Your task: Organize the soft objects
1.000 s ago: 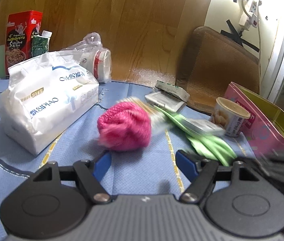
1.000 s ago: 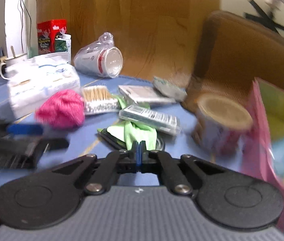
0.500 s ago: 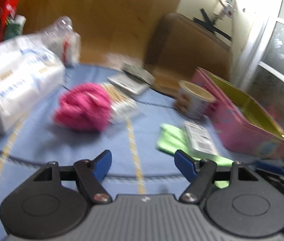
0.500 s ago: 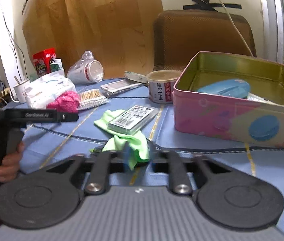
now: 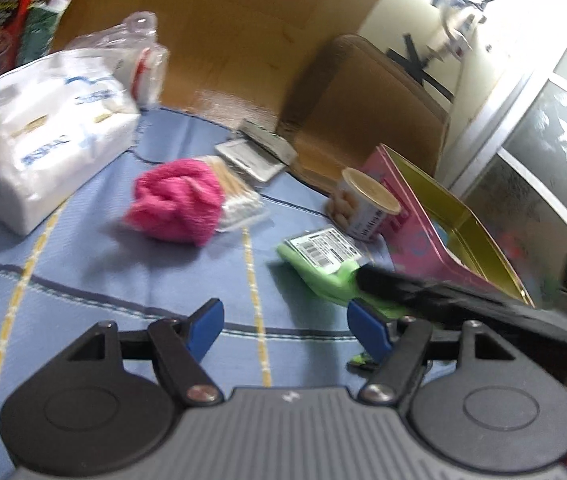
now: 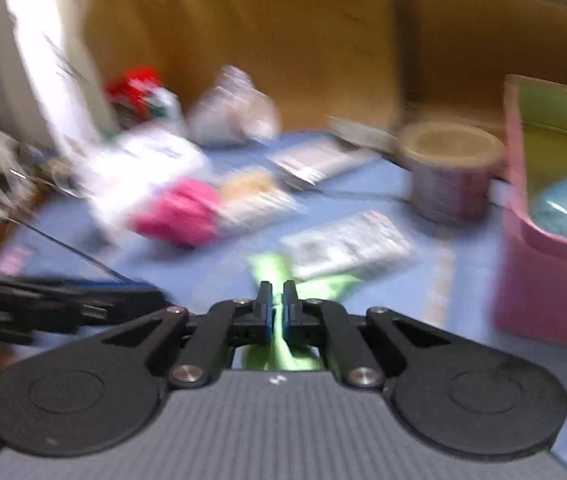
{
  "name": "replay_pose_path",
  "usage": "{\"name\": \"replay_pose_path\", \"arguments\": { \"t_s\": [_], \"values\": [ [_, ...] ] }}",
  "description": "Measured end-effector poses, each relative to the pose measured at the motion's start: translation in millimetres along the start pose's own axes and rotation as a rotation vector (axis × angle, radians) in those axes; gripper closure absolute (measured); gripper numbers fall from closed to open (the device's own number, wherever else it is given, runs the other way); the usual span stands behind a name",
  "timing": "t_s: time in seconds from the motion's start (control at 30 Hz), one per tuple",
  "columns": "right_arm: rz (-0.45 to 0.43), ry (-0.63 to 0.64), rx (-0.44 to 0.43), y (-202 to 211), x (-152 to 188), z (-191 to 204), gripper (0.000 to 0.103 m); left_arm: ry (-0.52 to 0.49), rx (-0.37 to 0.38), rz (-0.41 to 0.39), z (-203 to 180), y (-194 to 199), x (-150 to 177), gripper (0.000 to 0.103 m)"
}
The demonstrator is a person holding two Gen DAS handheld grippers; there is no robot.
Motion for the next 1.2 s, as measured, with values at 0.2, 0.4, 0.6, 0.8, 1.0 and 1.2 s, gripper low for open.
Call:
{"name": "replay_pose_path", "arguments": {
  "t_s": [0.2,0.4,0.6,0.8,1.0,1.2],
  "values": [
    [-0.088,0.120,-0.071,31.6,17.5,30.4,0.096,0.011,0.080,0.048,6.6,1.7,5.1,0.037],
    [0.039,0.262,0.025,17.6,63.3,48.0,0.072,0.007,0.077,0.083,5.4,0.0,8.5,0.043],
    [0.035,0.246,0.070,24.3,77.0,42.1,0.054,-0.067,0.042,0.120,-15.9,-6.7,14.0,0.043],
    [0.054,0.242,0.116,14.8,85.2,35.3,0.073,-0.128,0.063,0.208,-44.3,-31.9,27.0,0.069],
    [-0.066,0.312,0.157,34.7,81.6,42.9,0.097,-0.215,0.120,0.184,-84.9,-21.8,6.6,0.079],
    [-0.316,0.323,0.353,83.6,60.8,25.8,0.097,-0.403,0.176,0.072,-164.3,-15.8,-39.6,0.079]
  ]
}}
Point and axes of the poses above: each gripper's, at about its wrist camera, not at the fingertips, and y roughly against the way its jaws point, z to its left, x to its underside, the point moved 2 cm from there along -y, roughly the way its jaws point, and after that the axes turned 14 degrees about z, right-handed, at the moved point
